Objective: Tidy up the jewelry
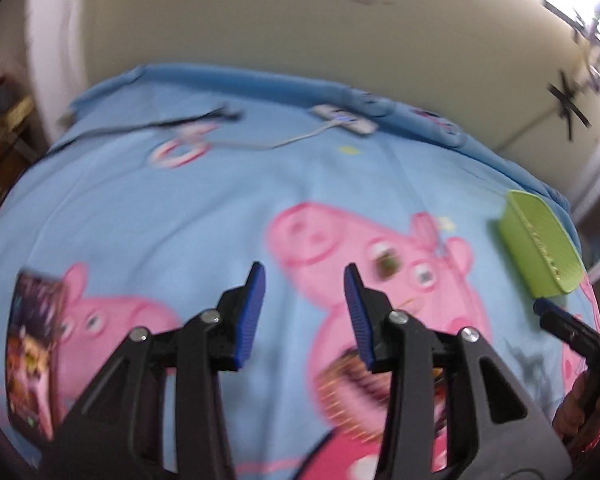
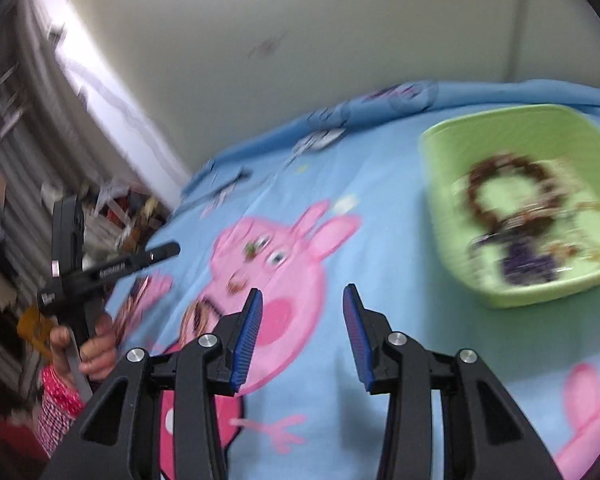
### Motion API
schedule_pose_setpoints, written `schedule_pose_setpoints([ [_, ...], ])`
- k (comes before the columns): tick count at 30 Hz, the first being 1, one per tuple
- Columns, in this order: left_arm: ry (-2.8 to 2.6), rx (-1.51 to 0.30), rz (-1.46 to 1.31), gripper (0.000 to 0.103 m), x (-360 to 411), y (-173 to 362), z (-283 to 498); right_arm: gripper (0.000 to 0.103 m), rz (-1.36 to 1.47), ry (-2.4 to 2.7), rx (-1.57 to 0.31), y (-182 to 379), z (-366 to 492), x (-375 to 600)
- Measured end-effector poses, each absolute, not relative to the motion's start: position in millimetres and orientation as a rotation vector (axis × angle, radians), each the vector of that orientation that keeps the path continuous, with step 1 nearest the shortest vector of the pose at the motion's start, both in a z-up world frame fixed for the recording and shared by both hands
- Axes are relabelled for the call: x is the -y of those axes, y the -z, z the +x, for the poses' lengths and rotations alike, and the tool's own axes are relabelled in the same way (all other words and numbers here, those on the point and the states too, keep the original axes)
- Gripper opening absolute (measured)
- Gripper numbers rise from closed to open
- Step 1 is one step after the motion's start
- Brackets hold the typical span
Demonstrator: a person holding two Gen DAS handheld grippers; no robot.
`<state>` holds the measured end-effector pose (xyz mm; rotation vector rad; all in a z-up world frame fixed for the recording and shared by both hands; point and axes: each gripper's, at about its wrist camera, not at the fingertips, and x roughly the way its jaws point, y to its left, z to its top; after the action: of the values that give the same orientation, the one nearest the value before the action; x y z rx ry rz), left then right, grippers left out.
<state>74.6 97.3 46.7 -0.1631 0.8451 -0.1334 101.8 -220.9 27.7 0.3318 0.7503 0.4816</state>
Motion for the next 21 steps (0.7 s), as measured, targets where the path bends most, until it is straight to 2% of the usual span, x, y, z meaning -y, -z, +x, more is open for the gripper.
schedule_pose_setpoints([
  [4, 0.144, -0.864, -0.19, 0.039, -113.2, -31.0, 57.3, 0.023, 0.195, -0.542, -0.793, -25.4, 98.5, 174.2],
  [11, 0.292, -0.858, -0.147, 0.039, -84.9, -18.9, 31.4, 0.022, 0.054, -0.554, -0.858, -10.7, 90.4, 131.4],
  [15, 0.324, -0.86, -0.026, 0.039, -56.0, -12.4, 25.5, 0.009, -0.045, -0.511, -0.866, -3.7, 93.0, 117.8],
  [18, 0.241, -0.88, 0.068, 0.039, -48.0, -2.5, 31.4, 0.008, -0.174, -0.39, -0.822, -4.6, 88.8, 121.2],
  [21, 0.237, -0.877, 0.045, 0.039, -54.9, -4.3, 32.6, 0.008, -0.093, -0.38, -0.846, -4.2, 89.1, 147.3],
])
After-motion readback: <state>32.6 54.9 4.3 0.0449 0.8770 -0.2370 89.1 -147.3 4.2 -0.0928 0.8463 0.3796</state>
